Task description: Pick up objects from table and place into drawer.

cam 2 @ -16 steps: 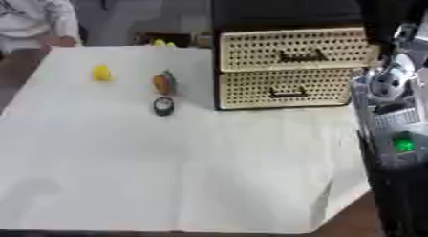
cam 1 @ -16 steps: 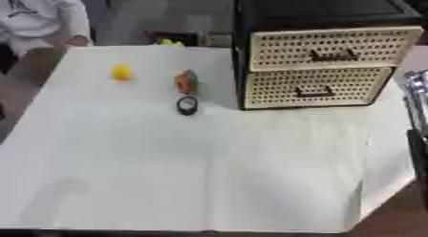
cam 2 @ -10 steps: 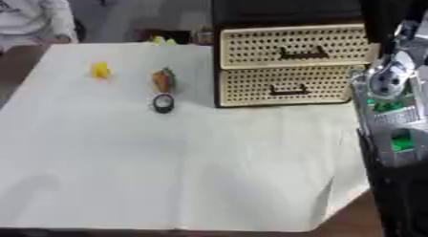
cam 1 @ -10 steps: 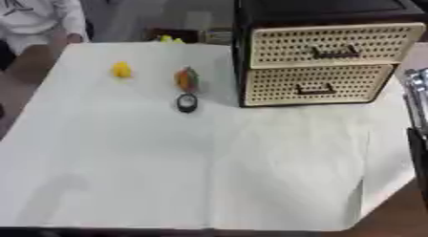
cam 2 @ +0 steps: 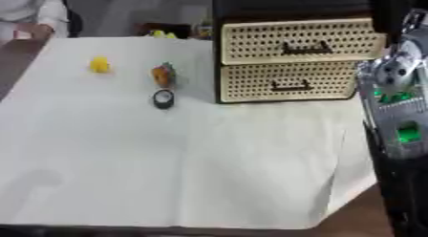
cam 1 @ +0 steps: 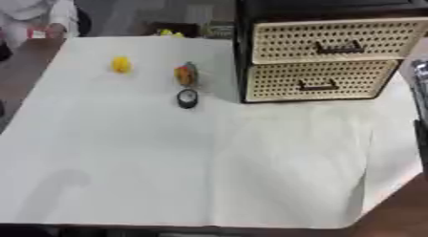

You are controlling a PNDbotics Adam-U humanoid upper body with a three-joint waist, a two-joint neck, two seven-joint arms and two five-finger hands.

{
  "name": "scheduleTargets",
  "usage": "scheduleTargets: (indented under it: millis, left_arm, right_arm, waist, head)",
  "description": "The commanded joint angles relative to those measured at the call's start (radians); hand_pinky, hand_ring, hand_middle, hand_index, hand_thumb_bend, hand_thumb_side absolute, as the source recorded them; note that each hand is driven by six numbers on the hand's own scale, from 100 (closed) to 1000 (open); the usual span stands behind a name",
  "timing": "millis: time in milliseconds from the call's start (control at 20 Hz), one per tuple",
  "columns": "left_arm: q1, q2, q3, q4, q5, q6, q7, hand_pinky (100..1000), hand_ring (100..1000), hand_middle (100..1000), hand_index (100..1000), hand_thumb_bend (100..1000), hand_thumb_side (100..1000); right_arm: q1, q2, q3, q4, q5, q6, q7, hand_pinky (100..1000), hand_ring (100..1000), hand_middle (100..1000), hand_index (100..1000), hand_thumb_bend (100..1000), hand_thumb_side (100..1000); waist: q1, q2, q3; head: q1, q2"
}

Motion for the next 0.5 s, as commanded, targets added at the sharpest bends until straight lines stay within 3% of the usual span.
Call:
scheduleTargets:
  millis: [50,100,350,500]
  left_arm:
    - [-0.011,0.014,0.01,-0.013,-0.008,-0.007,-0.005,399,508,509,715,100,990]
    - [-0.011,0.014,0.011,-0.013,-0.01,-0.009,-0.007,399,507,509,715,100,991]
    - [-0.011,0.019,0.013,-0.013,-0.019,-0.019,-0.01,398,507,508,715,100,990]
    - [-0.011,0.02,0.013,-0.013,-0.02,-0.021,-0.01,398,507,508,715,100,990]
  right_arm:
    - [-0.035,-0.084,0.006,-0.016,0.046,0.051,0.029,100,385,488,680,317,692]
    - [-0.045,-0.109,0.01,-0.016,0.064,0.065,0.043,100,385,490,684,438,732]
    - [-0.094,-0.229,0.036,-0.016,0.125,0.15,0.143,100,371,483,689,434,765]
    - [-0.107,-0.254,0.04,-0.016,0.136,0.18,0.189,100,371,483,689,434,765]
  waist:
    - [-0.002,-0.007,0.001]
    - [-0.003,-0.004,0.0]
    - [-0.006,0.005,-0.006]
    - [-0.007,0.005,-0.008]
  head:
    - [0.005,-0.016]
    - [0.007,-0.018]
    - [0.016,-0.031]
    - [0.018,-0.032]
